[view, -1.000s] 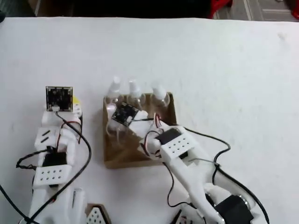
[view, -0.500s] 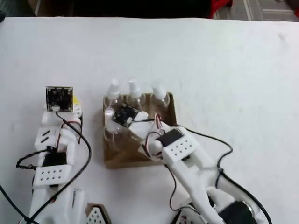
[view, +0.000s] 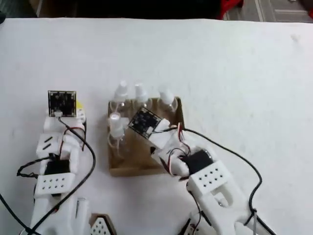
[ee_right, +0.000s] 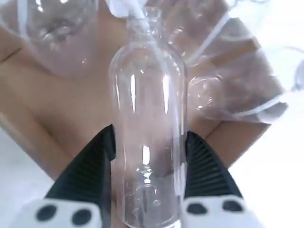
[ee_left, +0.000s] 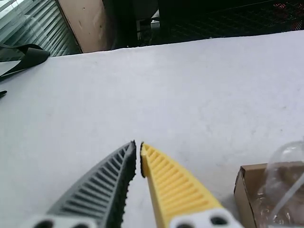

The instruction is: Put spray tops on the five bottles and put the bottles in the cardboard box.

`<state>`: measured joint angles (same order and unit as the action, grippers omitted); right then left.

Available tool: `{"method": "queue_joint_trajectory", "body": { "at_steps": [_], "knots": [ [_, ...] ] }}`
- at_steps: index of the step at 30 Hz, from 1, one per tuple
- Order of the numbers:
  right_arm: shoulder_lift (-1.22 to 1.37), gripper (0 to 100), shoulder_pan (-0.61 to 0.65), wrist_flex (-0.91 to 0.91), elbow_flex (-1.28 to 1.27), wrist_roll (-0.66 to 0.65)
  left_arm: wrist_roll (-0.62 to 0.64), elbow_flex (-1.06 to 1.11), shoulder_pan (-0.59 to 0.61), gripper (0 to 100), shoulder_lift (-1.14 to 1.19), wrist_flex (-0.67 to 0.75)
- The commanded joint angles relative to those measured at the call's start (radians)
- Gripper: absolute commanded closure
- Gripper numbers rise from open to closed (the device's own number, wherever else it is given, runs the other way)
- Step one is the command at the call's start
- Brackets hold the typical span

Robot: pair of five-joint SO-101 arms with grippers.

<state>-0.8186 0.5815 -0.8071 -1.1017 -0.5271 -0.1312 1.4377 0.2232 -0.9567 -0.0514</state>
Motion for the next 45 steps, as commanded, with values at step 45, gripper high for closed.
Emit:
{"method": "queue_joint_trajectory", "body": {
  "at_steps": [45],
  "knots": [
    [-0.980,98.2,0.059,-0.229,-0.276,0.026,0.000,-0.008,-0.001,98,-0.007,0.029]
  ]
}}
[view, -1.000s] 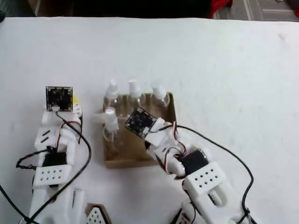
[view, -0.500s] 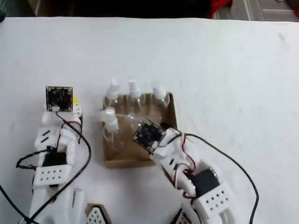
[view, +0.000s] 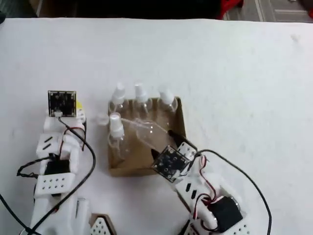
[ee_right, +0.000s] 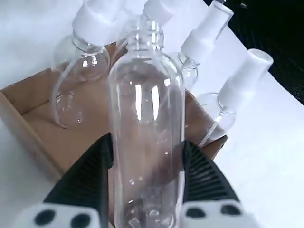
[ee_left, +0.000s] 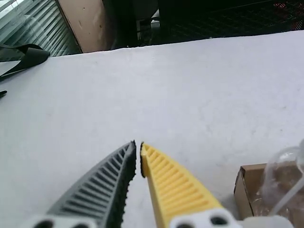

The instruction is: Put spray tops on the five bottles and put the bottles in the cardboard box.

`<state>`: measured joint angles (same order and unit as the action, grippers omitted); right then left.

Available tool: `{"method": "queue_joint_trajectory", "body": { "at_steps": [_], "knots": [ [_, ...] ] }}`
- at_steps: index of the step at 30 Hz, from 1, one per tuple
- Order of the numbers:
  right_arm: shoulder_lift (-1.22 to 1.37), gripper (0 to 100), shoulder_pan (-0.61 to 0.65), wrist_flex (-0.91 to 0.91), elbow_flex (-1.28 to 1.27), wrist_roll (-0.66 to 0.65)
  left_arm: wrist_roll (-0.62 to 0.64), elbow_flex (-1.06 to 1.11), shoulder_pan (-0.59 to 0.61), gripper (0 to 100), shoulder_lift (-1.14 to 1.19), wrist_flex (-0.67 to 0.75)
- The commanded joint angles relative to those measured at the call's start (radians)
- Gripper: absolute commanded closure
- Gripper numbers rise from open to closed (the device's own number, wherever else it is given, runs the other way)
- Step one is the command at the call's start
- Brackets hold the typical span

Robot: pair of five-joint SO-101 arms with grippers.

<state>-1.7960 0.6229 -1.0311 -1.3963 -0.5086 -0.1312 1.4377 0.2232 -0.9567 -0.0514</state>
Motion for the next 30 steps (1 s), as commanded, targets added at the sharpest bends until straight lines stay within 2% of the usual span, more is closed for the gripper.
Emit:
{"method": "queue_joint_trajectory", "body": {
  "at_steps": [1,9,30],
  "knots": [
    [-0.004,98.2,0.018,-0.005,0.018,0.009,0.000,-0.008,-0.001,98,-0.007,0.029],
    [-0.005,98.2,0.008,0.041,0.018,0.054,0.000,-0.011,-0.001,98,-0.007,0.029],
    [-0.005,98.2,0.008,0.076,0.089,0.064,0.002,-0.011,-0.001,98,-0.007,0.029]
  ]
}}
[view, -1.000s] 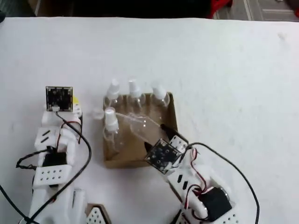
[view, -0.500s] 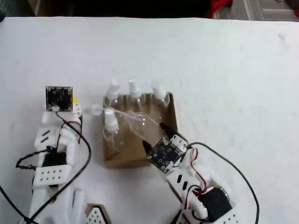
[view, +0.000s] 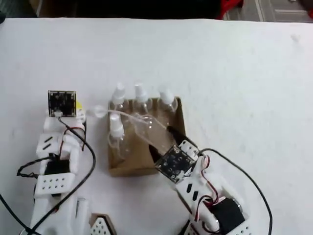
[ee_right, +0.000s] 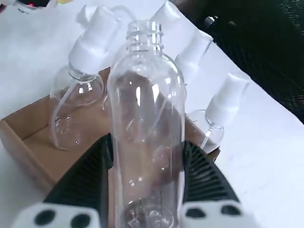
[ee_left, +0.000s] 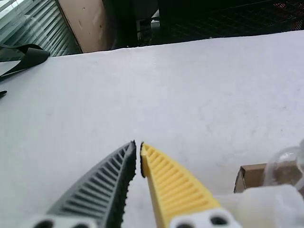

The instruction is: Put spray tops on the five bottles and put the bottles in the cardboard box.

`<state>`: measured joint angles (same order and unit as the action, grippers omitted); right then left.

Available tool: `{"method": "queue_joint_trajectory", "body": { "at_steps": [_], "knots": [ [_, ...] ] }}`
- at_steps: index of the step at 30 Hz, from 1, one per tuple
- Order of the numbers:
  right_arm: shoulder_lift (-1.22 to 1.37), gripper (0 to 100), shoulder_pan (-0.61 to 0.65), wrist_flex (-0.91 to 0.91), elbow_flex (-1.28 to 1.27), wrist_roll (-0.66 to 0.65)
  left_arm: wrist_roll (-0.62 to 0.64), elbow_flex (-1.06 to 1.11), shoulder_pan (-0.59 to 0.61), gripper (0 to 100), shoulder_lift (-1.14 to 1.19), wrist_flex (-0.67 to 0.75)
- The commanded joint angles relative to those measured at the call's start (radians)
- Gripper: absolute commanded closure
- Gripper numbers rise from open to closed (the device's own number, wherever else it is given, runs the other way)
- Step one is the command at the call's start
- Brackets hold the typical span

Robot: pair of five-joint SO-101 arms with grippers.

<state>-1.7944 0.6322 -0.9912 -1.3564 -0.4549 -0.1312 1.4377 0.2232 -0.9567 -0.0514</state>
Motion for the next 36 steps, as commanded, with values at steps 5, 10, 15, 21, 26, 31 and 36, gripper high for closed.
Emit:
{"method": "queue_joint_trajectory", "body": {
  "at_steps": [5,10,15,21,26,31,36],
  "knots": [
    [-0.007,98.2,-0.002,0.071,0.051,0.011,0.003,-0.014,0.018,98,-0.007,0.029],
    [-0.007,98.2,-0.068,0.113,0.052,0.043,0.003,-0.014,0.022,98,-0.007,0.029],
    [-0.007,98.2,-0.174,0.113,0.115,0.107,0.003,-0.014,0.022,98,-0.007,0.029],
    [-0.007,98.2,-0.243,0.061,0.209,0.175,0.003,-0.014,0.022,98,-0.007,0.029],
    [-0.007,98.2,-0.338,0.053,0.258,0.244,0.003,-0.012,0.021,98,-0.007,0.029],
    [-0.007,98.2,-0.470,-0.015,0.310,0.256,0.003,-0.012,0.021,98,-0.007,0.029],
    [-0.005,98.2,-0.624,-0.061,0.307,0.233,0.003,-0.012,0.019,98,-0.007,0.029]
  ]
}}
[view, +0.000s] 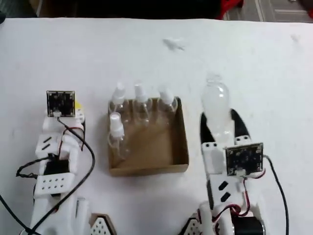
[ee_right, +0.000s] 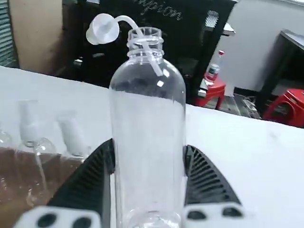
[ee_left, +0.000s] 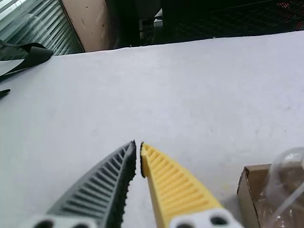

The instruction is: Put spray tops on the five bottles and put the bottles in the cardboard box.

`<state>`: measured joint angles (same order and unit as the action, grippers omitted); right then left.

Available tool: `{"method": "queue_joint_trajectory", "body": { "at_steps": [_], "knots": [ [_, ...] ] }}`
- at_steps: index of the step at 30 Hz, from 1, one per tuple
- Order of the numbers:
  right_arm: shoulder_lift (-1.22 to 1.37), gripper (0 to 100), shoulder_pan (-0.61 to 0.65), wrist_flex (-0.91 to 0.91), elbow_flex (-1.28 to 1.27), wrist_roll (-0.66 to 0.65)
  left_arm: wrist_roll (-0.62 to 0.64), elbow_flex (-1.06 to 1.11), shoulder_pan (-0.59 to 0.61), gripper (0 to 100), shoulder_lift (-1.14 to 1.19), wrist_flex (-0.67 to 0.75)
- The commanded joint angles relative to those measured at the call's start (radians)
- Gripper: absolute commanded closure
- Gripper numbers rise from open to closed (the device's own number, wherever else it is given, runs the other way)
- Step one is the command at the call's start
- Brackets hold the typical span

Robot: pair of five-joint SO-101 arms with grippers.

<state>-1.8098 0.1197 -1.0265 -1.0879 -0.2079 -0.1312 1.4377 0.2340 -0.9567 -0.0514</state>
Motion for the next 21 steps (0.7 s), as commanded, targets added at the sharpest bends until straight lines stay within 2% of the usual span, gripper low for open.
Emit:
{"method": "queue_joint_trajectory", "body": {
  "at_steps": [1,5,9,14,21],
  "knots": [
    [0.010,98.2,-0.148,-0.033,0.038,-0.017,0.003,-0.012,0.008,98,-0.007,0.029],
    [0.012,98.2,-0.315,-0.064,0.035,-0.017,0.003,-0.011,0.005,98,-0.007,0.029],
    [0.012,98.2,-0.426,-0.117,0.011,-0.034,0.003,-0.011,0.005,98,-0.007,0.029],
    [0.012,98.2,-0.449,-0.128,-0.170,-0.183,0.003,-0.011,0.004,98,-0.007,0.029],
    [0.016,98.3,-0.492,-0.130,-0.321,-0.304,0.003,-0.009,0.004,98,-0.007,0.029]
  ]
}}
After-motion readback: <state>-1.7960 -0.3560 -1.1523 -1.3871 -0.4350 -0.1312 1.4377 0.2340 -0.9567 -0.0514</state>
